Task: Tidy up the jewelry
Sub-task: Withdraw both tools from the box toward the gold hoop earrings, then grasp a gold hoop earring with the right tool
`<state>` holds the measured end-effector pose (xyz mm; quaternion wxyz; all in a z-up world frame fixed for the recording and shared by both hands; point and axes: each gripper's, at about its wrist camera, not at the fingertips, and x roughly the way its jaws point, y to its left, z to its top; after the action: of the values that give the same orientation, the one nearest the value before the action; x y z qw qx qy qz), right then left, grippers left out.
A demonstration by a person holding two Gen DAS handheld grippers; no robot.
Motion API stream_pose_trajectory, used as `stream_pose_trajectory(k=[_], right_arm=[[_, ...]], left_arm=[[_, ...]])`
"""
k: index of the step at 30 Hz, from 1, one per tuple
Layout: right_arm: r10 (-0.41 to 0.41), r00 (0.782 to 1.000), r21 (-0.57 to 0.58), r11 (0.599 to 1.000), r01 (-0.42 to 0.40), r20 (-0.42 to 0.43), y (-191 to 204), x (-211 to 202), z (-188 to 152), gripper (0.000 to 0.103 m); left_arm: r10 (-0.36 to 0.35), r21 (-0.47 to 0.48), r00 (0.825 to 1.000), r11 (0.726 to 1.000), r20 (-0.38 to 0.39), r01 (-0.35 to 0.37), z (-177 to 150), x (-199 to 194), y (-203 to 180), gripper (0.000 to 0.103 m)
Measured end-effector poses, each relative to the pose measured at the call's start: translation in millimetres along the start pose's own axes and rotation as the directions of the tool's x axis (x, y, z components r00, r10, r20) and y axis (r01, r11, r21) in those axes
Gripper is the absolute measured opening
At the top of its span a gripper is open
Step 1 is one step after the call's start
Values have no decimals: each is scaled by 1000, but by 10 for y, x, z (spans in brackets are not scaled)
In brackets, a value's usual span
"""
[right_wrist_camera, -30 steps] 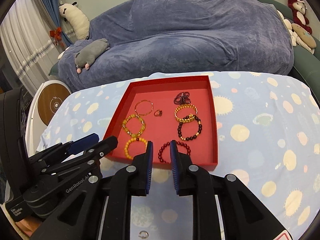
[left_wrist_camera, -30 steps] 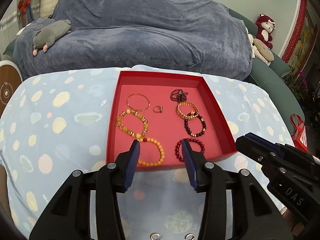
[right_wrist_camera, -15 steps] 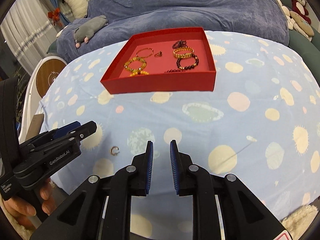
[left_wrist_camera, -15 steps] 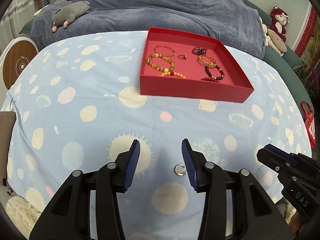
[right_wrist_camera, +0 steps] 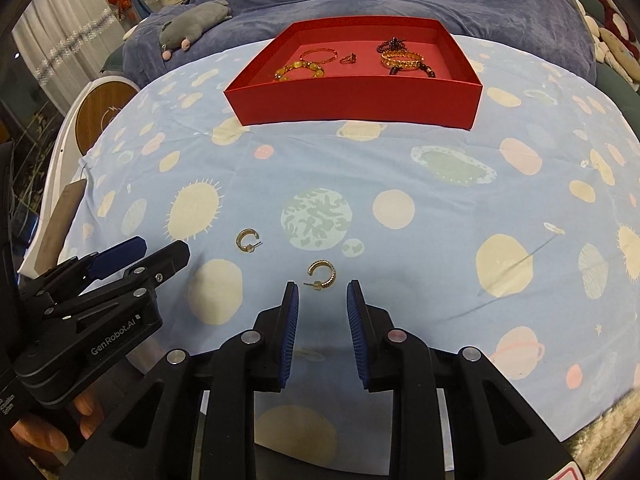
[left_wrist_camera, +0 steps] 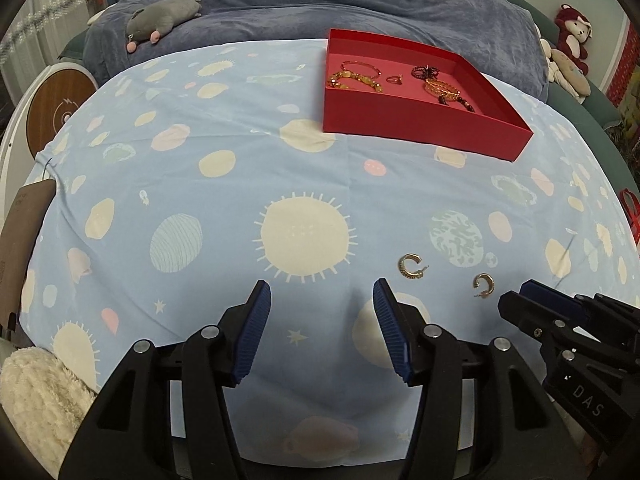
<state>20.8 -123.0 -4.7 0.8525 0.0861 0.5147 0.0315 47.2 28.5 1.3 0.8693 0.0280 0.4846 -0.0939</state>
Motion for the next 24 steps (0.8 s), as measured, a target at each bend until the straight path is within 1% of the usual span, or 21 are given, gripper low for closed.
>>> stream_pose_trajectory(k=[16,20,24], right_arm=[[-30,999,-11,999,30,-17,72,204,35,25],[-39,999,-33,999,39,-12,118,239,47,25],[-65,998,-75,995,65,0,167,257,33,24]], left_arm=[[10,-22,1000,1000,-7,-10,-25,31,77,51],[11,-20,1000,1000,-9,-11,-26,38,74,52],[9,-19,1000,1000,-10,-9,-31,42,73,52]])
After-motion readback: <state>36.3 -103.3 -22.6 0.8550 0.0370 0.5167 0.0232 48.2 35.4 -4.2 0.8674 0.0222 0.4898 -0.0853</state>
